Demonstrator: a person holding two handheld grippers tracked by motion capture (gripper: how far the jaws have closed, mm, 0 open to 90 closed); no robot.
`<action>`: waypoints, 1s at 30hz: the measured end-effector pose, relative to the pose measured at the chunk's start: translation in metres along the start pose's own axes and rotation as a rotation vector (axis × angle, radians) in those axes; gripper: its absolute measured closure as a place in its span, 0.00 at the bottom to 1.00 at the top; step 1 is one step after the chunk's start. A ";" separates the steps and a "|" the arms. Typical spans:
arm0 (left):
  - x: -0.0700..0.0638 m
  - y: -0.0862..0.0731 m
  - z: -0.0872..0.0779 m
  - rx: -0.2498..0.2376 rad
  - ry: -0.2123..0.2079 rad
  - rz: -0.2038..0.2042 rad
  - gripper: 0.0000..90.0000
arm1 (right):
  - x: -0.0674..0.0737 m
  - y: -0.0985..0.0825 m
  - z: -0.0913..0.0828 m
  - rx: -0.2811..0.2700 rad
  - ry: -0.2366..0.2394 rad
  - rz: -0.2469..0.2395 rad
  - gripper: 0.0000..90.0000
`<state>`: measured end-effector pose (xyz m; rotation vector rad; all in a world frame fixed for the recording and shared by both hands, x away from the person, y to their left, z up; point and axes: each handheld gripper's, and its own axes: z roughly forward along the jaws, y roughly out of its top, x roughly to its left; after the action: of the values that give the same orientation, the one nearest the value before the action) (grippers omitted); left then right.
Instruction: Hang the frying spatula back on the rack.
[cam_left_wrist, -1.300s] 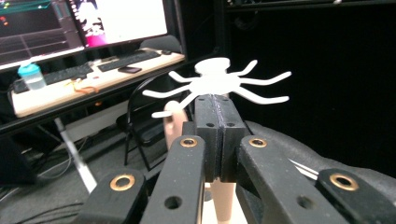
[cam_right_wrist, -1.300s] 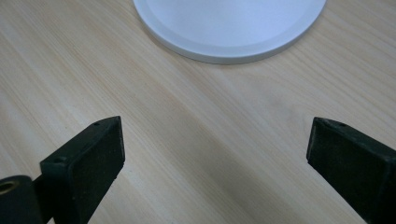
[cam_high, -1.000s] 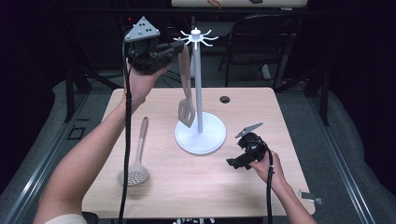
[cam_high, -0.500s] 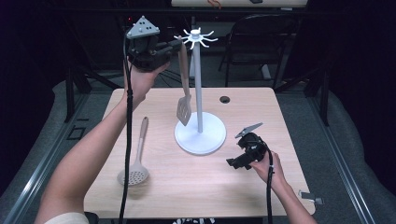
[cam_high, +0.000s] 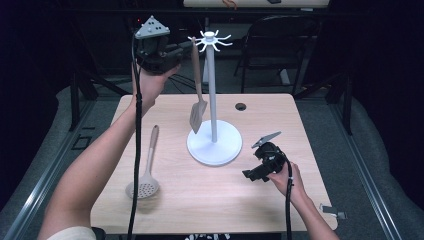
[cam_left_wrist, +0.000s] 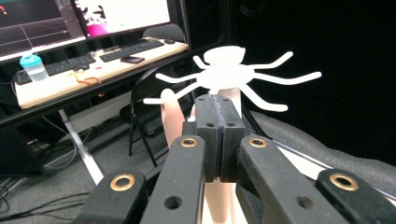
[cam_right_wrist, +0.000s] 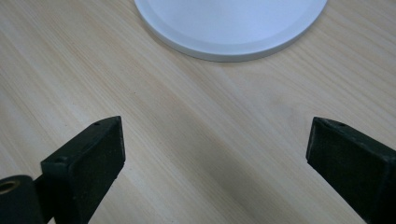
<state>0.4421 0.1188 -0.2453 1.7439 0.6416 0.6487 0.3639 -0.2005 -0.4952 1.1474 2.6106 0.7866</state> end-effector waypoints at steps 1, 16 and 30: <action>0.000 0.000 0.000 -0.001 -0.002 -0.002 1.00 | 0.000 0.000 0.000 0.000 0.001 0.000 0.05; 0.000 -0.012 -0.029 -0.030 0.004 -0.038 0.60 | 0.001 0.000 0.001 -0.004 0.010 -0.001 0.05; 0.004 -0.046 -0.039 0.040 0.058 -0.070 0.24 | 0.000 0.000 0.000 -0.008 -0.005 0.002 0.04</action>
<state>0.4134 0.1586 -0.2802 1.7372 0.7574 0.6436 0.3636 -0.2007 -0.4948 1.1481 2.6005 0.7927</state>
